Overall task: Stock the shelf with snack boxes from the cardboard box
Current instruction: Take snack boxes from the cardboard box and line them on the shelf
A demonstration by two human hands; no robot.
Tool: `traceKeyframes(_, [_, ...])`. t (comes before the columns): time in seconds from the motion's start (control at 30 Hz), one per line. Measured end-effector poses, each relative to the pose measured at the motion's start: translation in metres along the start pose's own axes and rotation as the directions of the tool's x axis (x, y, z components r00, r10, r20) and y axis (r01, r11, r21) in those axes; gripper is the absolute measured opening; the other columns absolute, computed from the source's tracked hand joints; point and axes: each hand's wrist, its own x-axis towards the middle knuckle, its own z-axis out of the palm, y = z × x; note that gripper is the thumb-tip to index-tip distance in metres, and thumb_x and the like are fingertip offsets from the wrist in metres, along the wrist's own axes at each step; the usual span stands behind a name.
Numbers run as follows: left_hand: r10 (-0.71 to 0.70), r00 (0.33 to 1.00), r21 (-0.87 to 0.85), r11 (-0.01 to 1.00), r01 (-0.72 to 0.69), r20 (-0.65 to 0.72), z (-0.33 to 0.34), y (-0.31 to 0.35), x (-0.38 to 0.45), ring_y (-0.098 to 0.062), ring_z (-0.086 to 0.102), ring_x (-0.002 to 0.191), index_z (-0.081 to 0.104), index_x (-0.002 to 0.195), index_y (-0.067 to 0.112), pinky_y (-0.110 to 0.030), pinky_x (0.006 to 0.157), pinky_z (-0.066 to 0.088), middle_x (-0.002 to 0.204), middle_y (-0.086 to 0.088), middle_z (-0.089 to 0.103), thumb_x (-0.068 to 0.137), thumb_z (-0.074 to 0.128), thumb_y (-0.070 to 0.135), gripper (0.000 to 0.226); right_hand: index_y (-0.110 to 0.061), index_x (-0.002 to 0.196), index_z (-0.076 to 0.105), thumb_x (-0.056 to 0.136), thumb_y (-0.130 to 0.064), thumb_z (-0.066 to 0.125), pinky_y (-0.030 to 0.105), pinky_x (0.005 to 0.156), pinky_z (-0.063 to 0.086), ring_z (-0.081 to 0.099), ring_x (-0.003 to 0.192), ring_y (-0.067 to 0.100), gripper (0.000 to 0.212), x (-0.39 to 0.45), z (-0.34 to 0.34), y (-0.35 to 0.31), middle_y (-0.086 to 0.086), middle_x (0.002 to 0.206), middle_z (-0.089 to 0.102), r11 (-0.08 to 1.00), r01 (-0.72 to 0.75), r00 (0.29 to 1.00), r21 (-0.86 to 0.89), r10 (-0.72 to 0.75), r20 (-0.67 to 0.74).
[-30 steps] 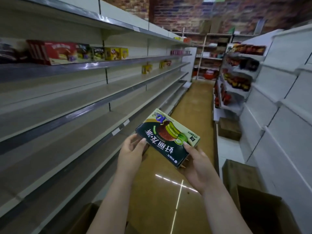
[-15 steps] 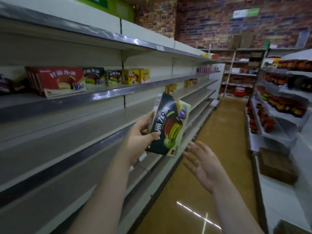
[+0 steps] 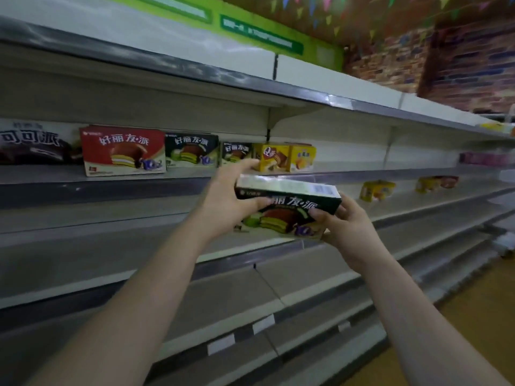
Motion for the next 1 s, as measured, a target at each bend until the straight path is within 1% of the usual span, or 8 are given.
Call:
traceKeyframes(0.1, [-0.187,0.978,-0.141,0.975,0.173,-0.091,0.013,0.006,0.022,-0.007,0.049,0.118,0.036,0.141,0.035,-0.026,0.089,0.046,0.127,0.015,0.050,0.079,0.070,0.050,0.073,-0.025,0.117,0.060,0.081,-0.015,0.070,0.045,0.078,0.058,0.071,0.094,0.023,0.039,0.053,-0.016,-0.003,0.002,0.106,0.072,0.992,-0.031,0.995,0.119,0.019,0.102])
traceKeyframes(0.3, [-0.307,0.926,-0.037,0.951,0.306,-0.220,0.020,-0.001,0.081,-0.002,0.054,0.087,0.045,0.123,0.020,-0.018,0.063,0.040,0.098,0.012,0.058,0.090,0.062,0.043,0.043,-0.019,0.116,0.059,0.092,-0.018,0.063,0.044,0.094,0.053,0.066,0.102,0.020,0.024,0.163,0.021,0.007,0.002,0.109,0.070,0.995,0.008,0.992,0.102,-0.020,0.125])
traceKeyframes(0.47, [-0.321,0.903,-0.060,0.947,0.317,-0.287,0.002,-0.029,0.143,-0.013,0.061,0.093,0.058,0.111,0.023,-0.024,0.076,0.049,0.105,0.003,0.067,0.090,0.067,0.034,0.026,-0.017,0.130,0.052,0.094,-0.030,0.059,0.040,0.094,0.050,0.060,0.107,0.019,0.039,0.242,0.054,0.018,0.002,0.118,0.064,0.992,0.092,0.982,-0.085,-0.077,0.171])
traceKeyframes(0.57, [-0.381,0.894,-0.066,0.924,0.376,-0.234,-0.003,-0.057,0.167,-0.005,0.061,0.076,0.058,0.104,0.021,-0.009,0.058,0.050,0.088,0.007,0.066,0.088,0.070,0.025,0.020,-0.016,0.129,0.052,0.096,-0.028,0.057,0.028,0.075,0.048,0.059,0.095,0.015,0.036,0.277,0.055,0.035,0.001,0.114,0.063,0.933,0.158,0.959,-0.324,-0.066,0.276])
traceKeyframes(0.7, [-0.516,0.837,-0.297,0.840,0.454,-0.180,0.000,-0.103,0.194,-0.024,0.065,0.094,0.060,0.100,0.015,-0.035,0.088,0.053,0.108,-0.012,0.068,0.086,0.069,0.009,0.018,-0.016,0.130,0.051,0.095,-0.018,0.057,0.040,0.093,0.051,0.060,0.107,0.021,0.035,0.312,0.063,0.055,0.006,0.121,0.063,0.848,0.189,0.940,-0.496,-0.010,0.341])
traceKeyframes(0.77, [-0.553,0.814,-0.346,0.810,0.474,-0.181,0.000,-0.117,0.205,-0.025,0.065,0.093,0.059,0.092,0.021,-0.039,0.090,0.052,0.104,-0.010,0.068,0.086,0.069,0.007,0.018,-0.017,0.134,0.049,0.094,-0.012,0.054,0.035,0.093,0.049,0.057,0.112,0.025,0.041,0.321,0.069,0.056,0.007,0.125,0.061,0.784,0.243,0.932,-0.571,-0.025,0.362])
traceKeyframes(0.87, [-0.567,0.803,-0.279,0.813,0.511,-0.183,-0.004,-0.134,0.221,-0.026,0.066,0.099,0.061,0.093,0.024,-0.047,0.094,0.051,0.101,-0.006,0.070,0.081,0.075,0.010,0.023,-0.016,0.137,0.045,0.092,-0.012,0.055,0.029,0.080,0.044,0.056,0.111,0.027,0.046,0.336,0.075,0.056,0.009,0.124,0.060,0.724,0.293,0.915,-0.625,-0.022,0.403])
traceKeyframes(1.0, [-0.609,0.786,-0.154,0.791,0.592,-0.106,-0.016,-0.140,0.226,-0.022,0.064,0.106,0.061,0.102,0.029,-0.045,0.094,0.050,0.106,0.001,0.071,0.072,0.081,0.008,0.041,-0.017,0.134,0.046,0.091,-0.019,0.062,0.031,0.085,0.046,0.056,0.112,0.024,0.046,0.348,0.079,0.057,0.006,0.125,0.059,0.806,0.268,0.888,-0.527,0.005,0.459])
